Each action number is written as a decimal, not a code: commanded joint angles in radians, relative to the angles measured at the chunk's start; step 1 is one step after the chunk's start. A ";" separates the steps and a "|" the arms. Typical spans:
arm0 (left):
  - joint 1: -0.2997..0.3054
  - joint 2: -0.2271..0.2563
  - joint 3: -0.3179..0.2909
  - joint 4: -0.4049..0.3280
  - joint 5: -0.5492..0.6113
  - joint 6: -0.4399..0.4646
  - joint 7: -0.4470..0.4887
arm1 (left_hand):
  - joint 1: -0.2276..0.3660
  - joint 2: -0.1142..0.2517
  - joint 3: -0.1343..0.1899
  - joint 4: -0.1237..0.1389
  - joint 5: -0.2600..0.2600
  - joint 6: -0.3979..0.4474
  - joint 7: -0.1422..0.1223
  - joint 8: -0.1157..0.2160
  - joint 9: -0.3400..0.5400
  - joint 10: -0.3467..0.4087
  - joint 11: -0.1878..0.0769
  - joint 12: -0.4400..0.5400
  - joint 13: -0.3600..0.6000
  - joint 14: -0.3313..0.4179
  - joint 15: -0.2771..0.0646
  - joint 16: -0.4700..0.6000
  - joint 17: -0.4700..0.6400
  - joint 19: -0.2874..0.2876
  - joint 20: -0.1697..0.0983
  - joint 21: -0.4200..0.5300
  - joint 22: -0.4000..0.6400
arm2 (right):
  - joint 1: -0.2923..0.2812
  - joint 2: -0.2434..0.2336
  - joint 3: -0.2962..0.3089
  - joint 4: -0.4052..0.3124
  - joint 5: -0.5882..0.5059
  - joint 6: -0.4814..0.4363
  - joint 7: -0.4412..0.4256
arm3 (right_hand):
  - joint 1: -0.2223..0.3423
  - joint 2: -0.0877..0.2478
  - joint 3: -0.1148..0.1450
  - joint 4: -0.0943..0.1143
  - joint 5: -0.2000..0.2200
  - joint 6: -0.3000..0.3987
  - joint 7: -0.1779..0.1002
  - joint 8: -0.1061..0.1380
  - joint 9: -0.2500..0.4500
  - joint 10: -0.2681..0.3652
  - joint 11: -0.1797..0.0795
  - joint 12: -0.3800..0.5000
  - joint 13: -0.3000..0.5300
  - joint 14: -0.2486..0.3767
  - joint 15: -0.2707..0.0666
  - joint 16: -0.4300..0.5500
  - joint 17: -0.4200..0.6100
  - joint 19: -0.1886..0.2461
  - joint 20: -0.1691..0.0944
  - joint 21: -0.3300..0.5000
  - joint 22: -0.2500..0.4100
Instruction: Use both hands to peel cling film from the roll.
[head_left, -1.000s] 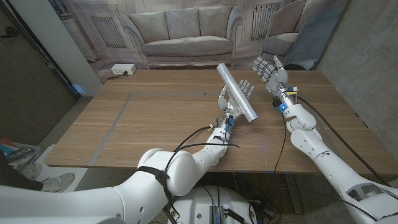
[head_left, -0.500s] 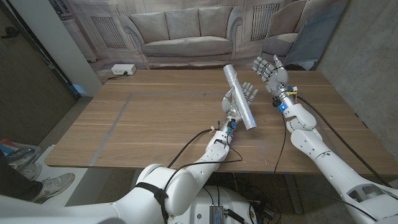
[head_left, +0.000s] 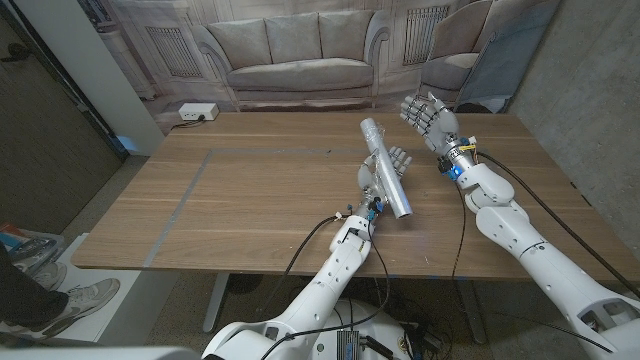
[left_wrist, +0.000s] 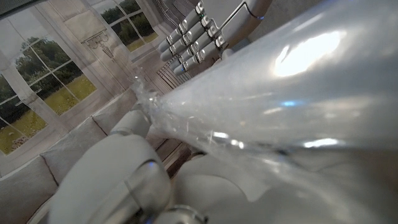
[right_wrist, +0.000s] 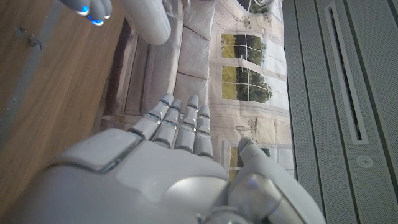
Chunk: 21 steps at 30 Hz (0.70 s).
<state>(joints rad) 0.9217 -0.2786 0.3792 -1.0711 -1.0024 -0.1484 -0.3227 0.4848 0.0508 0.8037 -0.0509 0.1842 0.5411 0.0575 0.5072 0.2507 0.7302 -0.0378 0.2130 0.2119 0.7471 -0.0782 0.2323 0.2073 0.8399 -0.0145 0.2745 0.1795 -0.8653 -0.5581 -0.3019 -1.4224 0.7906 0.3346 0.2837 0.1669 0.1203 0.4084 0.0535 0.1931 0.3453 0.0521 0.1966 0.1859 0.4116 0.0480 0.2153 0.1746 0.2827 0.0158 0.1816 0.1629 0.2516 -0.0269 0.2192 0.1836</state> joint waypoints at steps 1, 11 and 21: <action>0.035 0.054 0.072 -0.226 -0.048 0.019 0.407 | 0.173 0.136 0.058 0.053 -0.007 0.121 -0.020 0.014 0.020 -0.022 -0.025 -0.005 0.003 0.011 -0.053 -0.002 0.008 0.014 -0.010 0.008 0.002 | -0.027 -0.184 -0.015 -0.213 -0.048 -0.225 -0.100 | 0.019 -0.011 0.001 -0.019 -0.004 0.013 0.004 0.008 0.003 0.019 0.001 0.005 0.005 0.020 0.003 0.004 0.003 0.022 0.006 0.010 0.001; 0.002 0.112 0.103 -0.258 -0.068 0.055 0.396 | 0.184 0.135 0.051 0.058 -0.006 0.117 -0.013 0.037 0.048 -0.022 -0.021 -0.003 0.005 0.004 -0.053 -0.009 0.012 0.008 -0.015 0.004 0.003 | -0.027 -0.228 -0.020 -0.252 -0.046 -0.297 -0.105 | 0.054 -0.027 0.005 -0.055 -0.008 0.021 0.011 0.008 0.003 0.030 0.008 0.006 0.005 0.034 0.011 0.002 0.003 0.049 0.015 0.014 0.000; -0.014 0.128 0.132 -0.302 -0.061 0.067 0.478 | 0.194 0.131 0.045 0.059 -0.003 0.124 -0.015 0.062 0.072 -0.015 -0.023 0.000 0.005 0.007 -0.053 -0.013 0.013 0.005 -0.015 0.001 0.003 | -0.034 -0.267 -0.017 -0.305 -0.055 -0.365 -0.147 | 0.092 -0.038 0.012 -0.092 -0.013 0.027 0.018 0.007 0.003 0.042 0.019 0.006 0.005 0.056 0.024 0.003 0.004 0.070 0.025 0.017 -0.001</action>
<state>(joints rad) 0.9196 -0.1753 0.4772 -1.3046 -1.0669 -0.1032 0.0417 0.5110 0.0265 0.7999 -0.0471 0.1806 0.5415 0.0573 0.5580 0.3168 0.7252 -0.0397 0.2088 0.2118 0.7469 -0.0782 0.2245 0.2165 0.8445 -0.0269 0.2744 0.1793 -0.8942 -0.7741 -0.3185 -1.6668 0.7449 0.0503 0.1749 0.2439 0.0829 0.4178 -0.0282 0.1817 0.3630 0.0697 0.1966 0.1861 0.4383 0.0638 0.2153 0.1746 0.3256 0.0376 0.1815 0.1653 0.3106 -0.0037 0.2266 0.1813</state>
